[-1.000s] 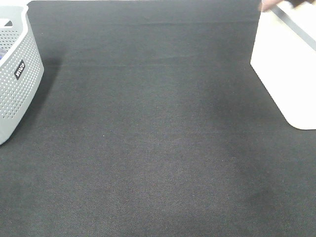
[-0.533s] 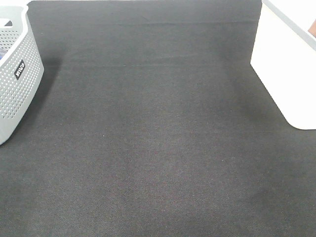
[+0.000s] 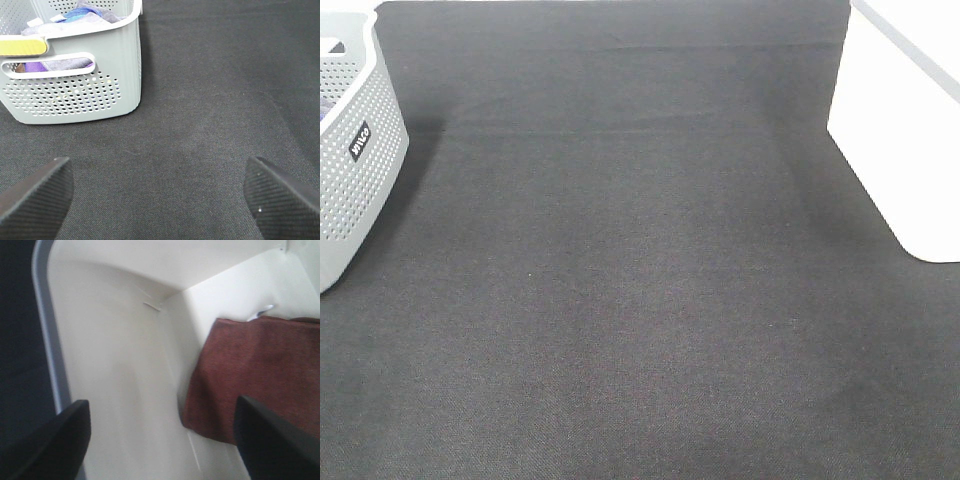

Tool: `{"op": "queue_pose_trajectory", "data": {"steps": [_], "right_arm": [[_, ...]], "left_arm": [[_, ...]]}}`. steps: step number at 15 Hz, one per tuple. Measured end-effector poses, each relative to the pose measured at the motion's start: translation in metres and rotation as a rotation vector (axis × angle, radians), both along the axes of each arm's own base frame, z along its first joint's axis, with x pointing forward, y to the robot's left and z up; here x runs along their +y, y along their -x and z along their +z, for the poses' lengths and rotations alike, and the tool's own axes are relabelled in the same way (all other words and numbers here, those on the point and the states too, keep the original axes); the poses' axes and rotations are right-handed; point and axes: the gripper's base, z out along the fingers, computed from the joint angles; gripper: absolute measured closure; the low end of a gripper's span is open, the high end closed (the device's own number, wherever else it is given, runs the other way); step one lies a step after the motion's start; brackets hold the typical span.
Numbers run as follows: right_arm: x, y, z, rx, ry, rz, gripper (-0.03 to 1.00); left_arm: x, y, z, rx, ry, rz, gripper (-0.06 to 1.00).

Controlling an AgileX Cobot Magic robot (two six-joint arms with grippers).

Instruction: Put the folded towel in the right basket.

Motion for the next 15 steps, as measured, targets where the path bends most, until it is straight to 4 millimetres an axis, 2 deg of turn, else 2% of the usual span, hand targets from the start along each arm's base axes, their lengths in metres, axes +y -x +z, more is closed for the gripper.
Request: {"op": "queue_pose_trajectory", "data": {"steps": [2, 5, 6, 8, 9, 11, 14, 15], "right_arm": [[0.023, 0.002, 0.016, -0.032, 0.024, 0.051, 0.21], [0.073, 0.005, 0.037, -0.068, 0.097, 0.158, 0.2], [0.073, 0.005, 0.037, -0.068, 0.097, 0.158, 0.2], [0.109, 0.007, 0.044, -0.073, 0.183, 0.228, 0.2], [0.13, 0.012, 0.052, -0.084, 0.256, 0.264, 0.2], [0.16, 0.025, 0.07, -0.117, 0.319, 0.297, 0.2], [0.187, 0.044, 0.094, -0.176, 0.35, 0.333, 0.2], [0.189, 0.052, 0.104, -0.197, 0.338, 0.32, 0.2]], "left_arm": [[0.0, 0.0, 0.0, 0.0, 0.0, 0.0, 0.07], [0.0, 0.0, 0.0, 0.0, 0.0, 0.0, 0.07], [0.0, 0.0, 0.0, 0.0, 0.0, 0.0, 0.07], [0.0, 0.0, 0.0, 0.0, 0.0, 0.0, 0.07], [0.0, 0.0, 0.0, 0.0, 0.0, 0.0, 0.07], [0.0, 0.0, 0.0, 0.0, 0.0, 0.0, 0.07], [0.0, 0.0, 0.0, 0.0, 0.0, 0.0, 0.07], [0.0, 0.0, 0.0, 0.0, 0.0, 0.0, 0.07]]}}
